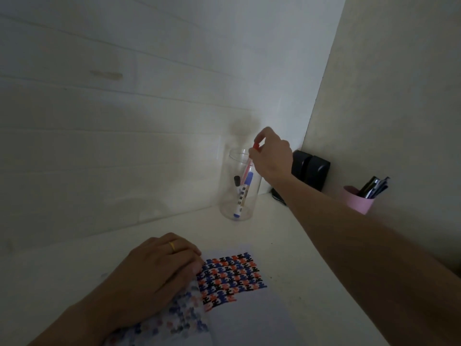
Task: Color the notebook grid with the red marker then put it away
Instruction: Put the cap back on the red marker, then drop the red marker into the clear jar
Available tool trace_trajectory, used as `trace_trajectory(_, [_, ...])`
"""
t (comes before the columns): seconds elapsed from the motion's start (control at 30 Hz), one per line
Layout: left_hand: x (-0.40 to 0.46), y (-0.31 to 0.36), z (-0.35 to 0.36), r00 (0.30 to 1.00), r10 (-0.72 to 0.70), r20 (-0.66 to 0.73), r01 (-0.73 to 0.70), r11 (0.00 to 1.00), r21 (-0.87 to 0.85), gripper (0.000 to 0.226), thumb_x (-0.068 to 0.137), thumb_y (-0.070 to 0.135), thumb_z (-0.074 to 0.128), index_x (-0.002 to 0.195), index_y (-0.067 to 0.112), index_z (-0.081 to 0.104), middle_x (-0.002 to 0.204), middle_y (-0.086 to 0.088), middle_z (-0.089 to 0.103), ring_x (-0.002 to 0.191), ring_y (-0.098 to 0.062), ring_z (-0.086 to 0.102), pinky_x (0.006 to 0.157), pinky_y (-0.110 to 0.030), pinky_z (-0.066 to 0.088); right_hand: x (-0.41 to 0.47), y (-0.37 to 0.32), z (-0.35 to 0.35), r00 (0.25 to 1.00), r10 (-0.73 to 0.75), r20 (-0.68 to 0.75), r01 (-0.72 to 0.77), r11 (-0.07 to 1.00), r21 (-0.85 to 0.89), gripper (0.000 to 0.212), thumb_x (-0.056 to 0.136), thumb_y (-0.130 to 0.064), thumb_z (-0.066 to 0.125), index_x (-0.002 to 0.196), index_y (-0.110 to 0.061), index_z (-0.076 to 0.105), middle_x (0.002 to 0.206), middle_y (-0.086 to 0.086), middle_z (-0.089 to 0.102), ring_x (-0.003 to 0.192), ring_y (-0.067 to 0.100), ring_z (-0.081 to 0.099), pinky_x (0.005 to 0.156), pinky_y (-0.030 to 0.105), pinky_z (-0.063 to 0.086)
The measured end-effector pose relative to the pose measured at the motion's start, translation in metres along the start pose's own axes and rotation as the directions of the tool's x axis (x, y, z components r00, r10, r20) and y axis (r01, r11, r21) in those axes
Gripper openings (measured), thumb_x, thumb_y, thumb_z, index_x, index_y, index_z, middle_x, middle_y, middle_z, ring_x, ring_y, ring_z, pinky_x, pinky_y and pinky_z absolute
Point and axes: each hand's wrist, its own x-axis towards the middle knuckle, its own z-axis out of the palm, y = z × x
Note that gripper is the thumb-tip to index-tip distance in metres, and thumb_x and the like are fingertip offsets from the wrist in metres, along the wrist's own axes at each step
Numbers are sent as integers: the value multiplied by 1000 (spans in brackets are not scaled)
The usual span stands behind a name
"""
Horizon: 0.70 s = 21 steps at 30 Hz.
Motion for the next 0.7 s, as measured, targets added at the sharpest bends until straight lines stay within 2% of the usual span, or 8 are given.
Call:
trace_trajectory(0.07, [0, 0, 0, 1000, 7, 5, -7, 1000, 8, 35, 107, 49, 33, 112, 38, 66, 117, 27, 65, 111, 3, 57, 88, -27, 47, -1, 4, 4, 999, 14, 30, -12, 998, -56, 6, 90, -18, 67, 96, -18, 67, 92, 4, 77, 86, 23, 72, 76, 36, 60])
trace_trajectory(0.27, [0, 0, 0, 1000, 3, 14, -3, 1000, 16, 36, 107, 49, 33, 112, 37, 67, 119, 26, 64, 113, 2, 56, 88, -30, 50, -8, 1, -5, 998, 21, 67, -15, 996, -84, 20, 94, -23, 60, 98, -12, 77, 97, 5, 80, 95, 24, 71, 74, 28, 50])
trace_trajectory(0.37, [1, -1, -1, 1000, 8, 22, -8, 1000, 21, 35, 106, 48, 35, 113, 36, 67, 120, 24, 65, 113, 1, 57, 88, -31, 52, -31, -4, -20, 998, -56, 11, 56, 997, -51, 20, 93, -31, 61, 100, -18, 76, 103, -1, 78, 103, 24, 66, 84, 35, 53])
trace_trajectory(0.47, [1, 1, -2, 999, 2, 38, -2, 1000, 10, 34, 106, 47, 36, 114, 37, 67, 122, 23, 65, 115, 0, 56, 88, -33, 52, -78, -5, -36, 992, -127, 18, 127, 992, -20, 16, 93, -33, 65, 101, -23, 73, 106, -3, 73, 99, 18, 63, 85, 32, 52])
trace_trajectory(0.6, [0, 7, -6, 997, 2, 72, -3, 1000, 9, 38, 104, 51, 34, 116, 36, 67, 126, 17, 65, 118, -4, 56, 89, -35, 53, -152, 7, -48, 977, -133, 168, 134, 991, 7, 19, 93, -41, 63, 106, -29, 71, 110, -7, 69, 99, 12, 61, 83, 26, 47])
trace_trajectory(0.7, [-1, 9, -10, 995, -22, 97, 19, 999, 26, 42, 103, 55, 32, 119, 37, 65, 131, 15, 64, 122, -5, 54, 92, -35, 52, -196, 18, -53, 934, -104, 341, 120, 992, -26, 24, 96, -43, 58, 114, -31, 67, 123, -9, 64, 112, 11, 56, 89, 23, 39])
